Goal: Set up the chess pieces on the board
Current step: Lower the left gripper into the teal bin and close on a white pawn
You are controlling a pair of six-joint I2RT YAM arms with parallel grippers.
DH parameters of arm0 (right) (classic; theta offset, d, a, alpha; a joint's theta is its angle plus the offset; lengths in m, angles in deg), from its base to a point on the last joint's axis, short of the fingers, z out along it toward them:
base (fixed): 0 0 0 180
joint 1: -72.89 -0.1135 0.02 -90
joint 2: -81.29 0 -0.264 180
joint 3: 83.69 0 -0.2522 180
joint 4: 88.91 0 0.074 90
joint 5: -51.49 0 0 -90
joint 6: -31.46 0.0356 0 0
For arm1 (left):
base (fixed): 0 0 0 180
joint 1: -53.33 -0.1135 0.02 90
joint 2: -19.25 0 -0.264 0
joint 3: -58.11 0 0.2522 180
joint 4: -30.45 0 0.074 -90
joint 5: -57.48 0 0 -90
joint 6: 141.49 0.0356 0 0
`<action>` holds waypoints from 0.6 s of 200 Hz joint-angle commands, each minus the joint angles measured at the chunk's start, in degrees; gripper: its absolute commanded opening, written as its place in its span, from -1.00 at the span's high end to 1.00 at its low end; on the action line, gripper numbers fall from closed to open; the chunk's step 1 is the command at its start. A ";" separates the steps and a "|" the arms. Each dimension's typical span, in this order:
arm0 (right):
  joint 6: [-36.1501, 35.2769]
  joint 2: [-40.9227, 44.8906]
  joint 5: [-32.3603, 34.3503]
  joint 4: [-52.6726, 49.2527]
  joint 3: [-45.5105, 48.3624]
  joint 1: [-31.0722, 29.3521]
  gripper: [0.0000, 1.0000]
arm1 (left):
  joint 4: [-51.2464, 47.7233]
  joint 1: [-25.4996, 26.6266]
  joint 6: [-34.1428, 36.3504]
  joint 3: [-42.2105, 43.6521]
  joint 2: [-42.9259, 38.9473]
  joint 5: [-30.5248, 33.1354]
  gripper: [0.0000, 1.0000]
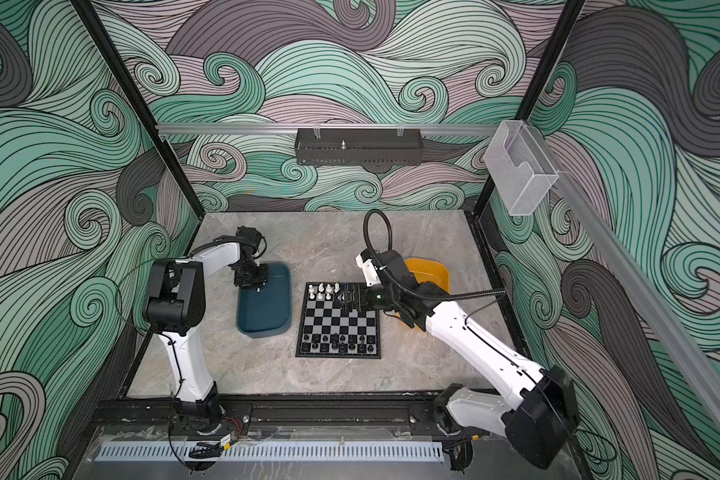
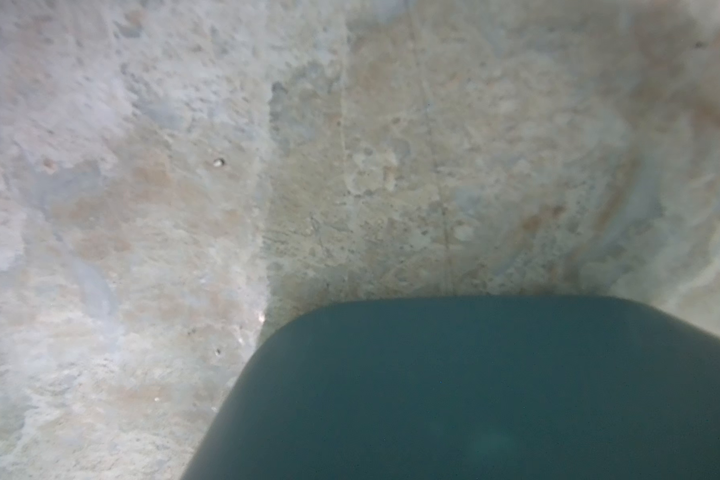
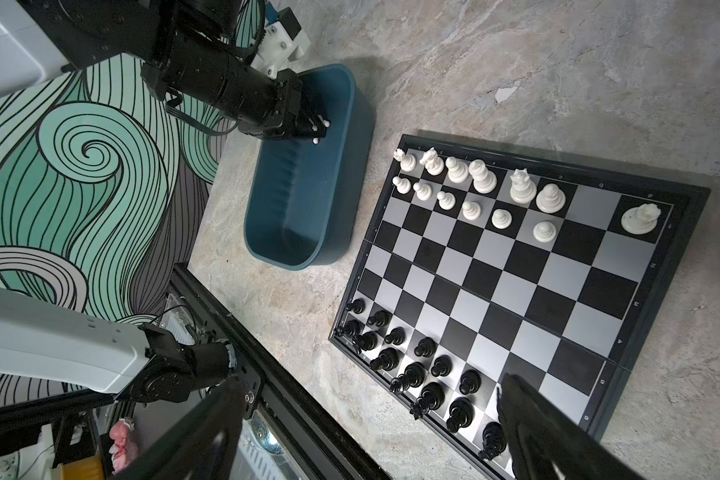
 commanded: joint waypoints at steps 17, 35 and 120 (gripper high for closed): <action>-0.16 1.29 0.09 0.13 -0.34 0.08 -0.92 | -0.78 -0.31 -3.10 2.92 -3.47 -2.66 0.65; -0.14 1.55 0.25 0.06 -0.14 0.17 -0.92 | -0.19 -0.20 -5.34 5.53 -5.91 -3.39 0.69; 0.30 1.24 0.04 0.41 0.19 0.25 -0.93 | 0.77 0.50 -8.11 7.40 -5.38 -4.56 0.41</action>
